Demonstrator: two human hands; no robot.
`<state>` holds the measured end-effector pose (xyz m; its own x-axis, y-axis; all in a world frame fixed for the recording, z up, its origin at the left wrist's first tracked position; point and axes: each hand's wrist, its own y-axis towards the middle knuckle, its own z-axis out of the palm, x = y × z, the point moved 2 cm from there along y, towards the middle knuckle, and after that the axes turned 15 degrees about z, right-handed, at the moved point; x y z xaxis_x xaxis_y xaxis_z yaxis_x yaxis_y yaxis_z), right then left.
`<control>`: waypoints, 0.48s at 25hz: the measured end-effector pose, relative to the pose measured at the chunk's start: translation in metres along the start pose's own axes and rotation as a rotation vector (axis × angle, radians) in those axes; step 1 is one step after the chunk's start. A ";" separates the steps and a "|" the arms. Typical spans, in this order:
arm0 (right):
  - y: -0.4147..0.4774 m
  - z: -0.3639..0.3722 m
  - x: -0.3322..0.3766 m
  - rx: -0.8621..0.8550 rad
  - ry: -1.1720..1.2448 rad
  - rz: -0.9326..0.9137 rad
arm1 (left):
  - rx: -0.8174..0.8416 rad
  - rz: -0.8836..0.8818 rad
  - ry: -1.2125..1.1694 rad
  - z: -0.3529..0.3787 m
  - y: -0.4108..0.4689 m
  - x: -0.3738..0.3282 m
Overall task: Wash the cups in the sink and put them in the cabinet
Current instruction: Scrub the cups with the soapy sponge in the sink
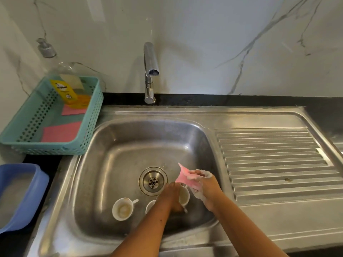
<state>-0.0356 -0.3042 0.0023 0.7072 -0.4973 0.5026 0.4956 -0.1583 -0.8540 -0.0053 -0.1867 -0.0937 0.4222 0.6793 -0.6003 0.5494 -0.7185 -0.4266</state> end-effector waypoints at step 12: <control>-0.051 0.061 0.022 0.289 -0.100 -0.095 | -0.033 -0.129 -0.289 -0.059 -0.067 0.017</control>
<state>-0.0146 -0.2551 0.0654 0.6901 -0.4034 0.6008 0.6740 0.0561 -0.7366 0.0078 -0.1183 -0.0354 0.1281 0.6905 -0.7119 0.6098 -0.6209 -0.4925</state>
